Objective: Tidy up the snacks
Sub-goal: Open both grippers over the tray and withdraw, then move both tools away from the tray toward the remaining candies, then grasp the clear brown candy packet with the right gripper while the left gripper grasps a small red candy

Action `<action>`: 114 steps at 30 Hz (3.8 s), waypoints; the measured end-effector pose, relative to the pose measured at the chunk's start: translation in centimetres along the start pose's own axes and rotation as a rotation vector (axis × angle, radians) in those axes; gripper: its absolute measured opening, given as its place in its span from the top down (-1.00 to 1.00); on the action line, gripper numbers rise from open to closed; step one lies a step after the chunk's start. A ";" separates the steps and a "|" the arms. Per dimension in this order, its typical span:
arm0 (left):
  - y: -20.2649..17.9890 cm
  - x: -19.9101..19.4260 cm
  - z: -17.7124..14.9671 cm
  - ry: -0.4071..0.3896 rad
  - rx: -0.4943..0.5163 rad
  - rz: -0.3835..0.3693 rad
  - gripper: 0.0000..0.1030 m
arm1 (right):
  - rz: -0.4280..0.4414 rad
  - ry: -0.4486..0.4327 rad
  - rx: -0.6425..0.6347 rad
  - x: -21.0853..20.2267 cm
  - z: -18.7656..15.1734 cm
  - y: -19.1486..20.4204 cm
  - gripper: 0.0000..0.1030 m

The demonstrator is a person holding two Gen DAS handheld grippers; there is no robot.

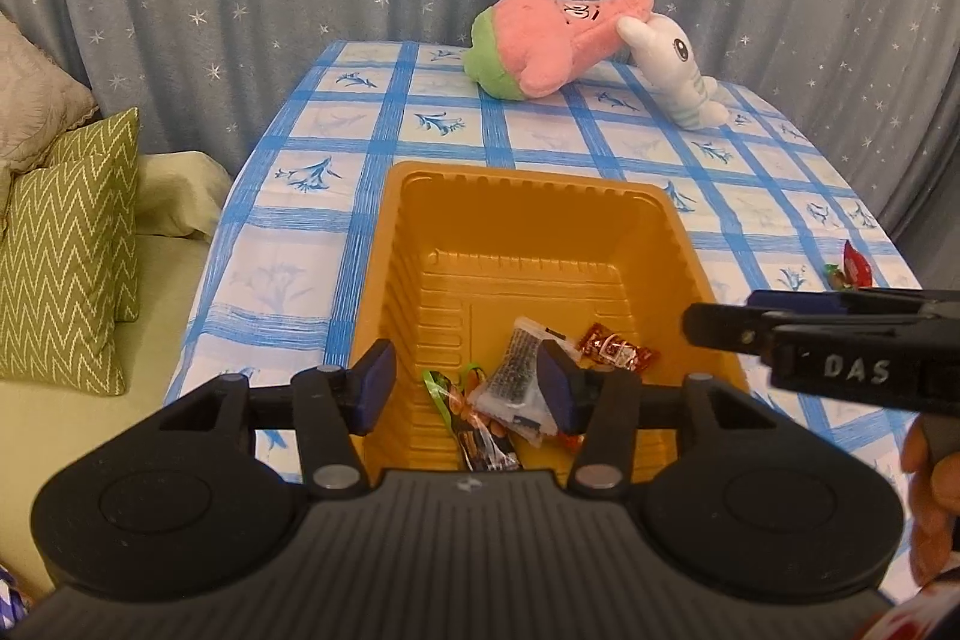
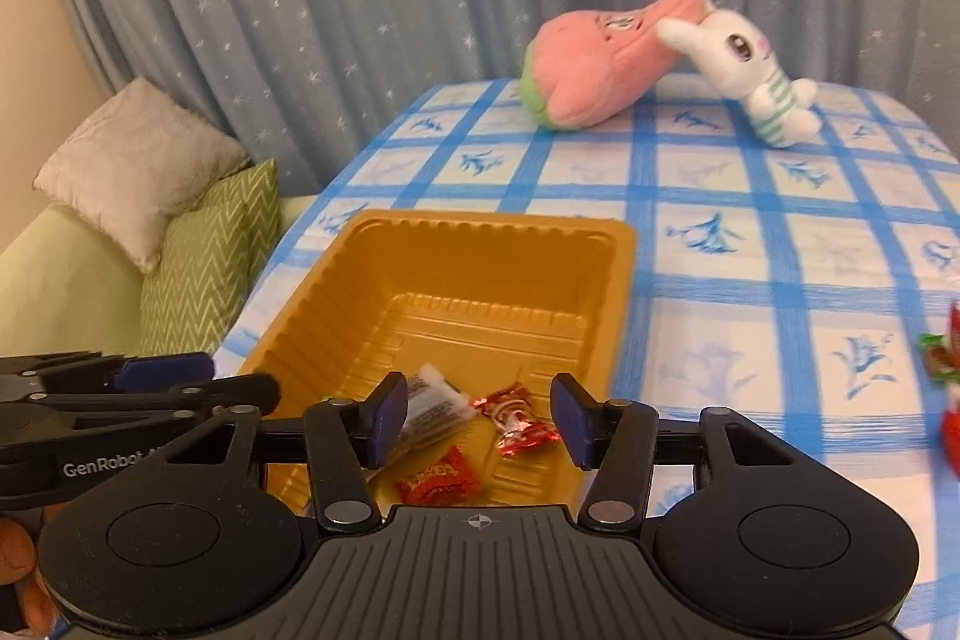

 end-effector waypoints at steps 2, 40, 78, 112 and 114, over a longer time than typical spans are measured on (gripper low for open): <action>-0.3 -0.8 -0.1 -0.005 -0.005 -0.002 0.03 | -0.012 -0.008 0.010 -1.2 -0.1 -0.4 -0.03; -16.2 -11.9 -4.3 -0.074 0.042 -0.174 -0.70 | -0.273 -0.120 0.130 -22.1 -8.7 -8.9 -0.05; -29.5 -4.6 -5.6 -0.036 0.192 -0.278 -0.72 | -0.469 -0.179 0.380 -25.7 -13.3 -24.3 -0.05; -35.1 4.1 -6.5 0.034 0.280 -0.345 -0.56 | -0.484 -0.104 0.363 -16.8 -12.3 -30.8 0.61; -36.2 4.5 -6.5 0.020 0.294 -0.363 -0.49 | -0.490 -0.126 0.382 -17.9 -12.3 -31.0 0.61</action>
Point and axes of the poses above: each gripper's, at about its wrist camera, not at the fingertips, and x roughly the way its jaws point, y to its left, z to its top, the point moved 6 cm from there along x, roughly the way its jaws point, and after that the axes turned 4 degrees about z, right-handed, at the moved point
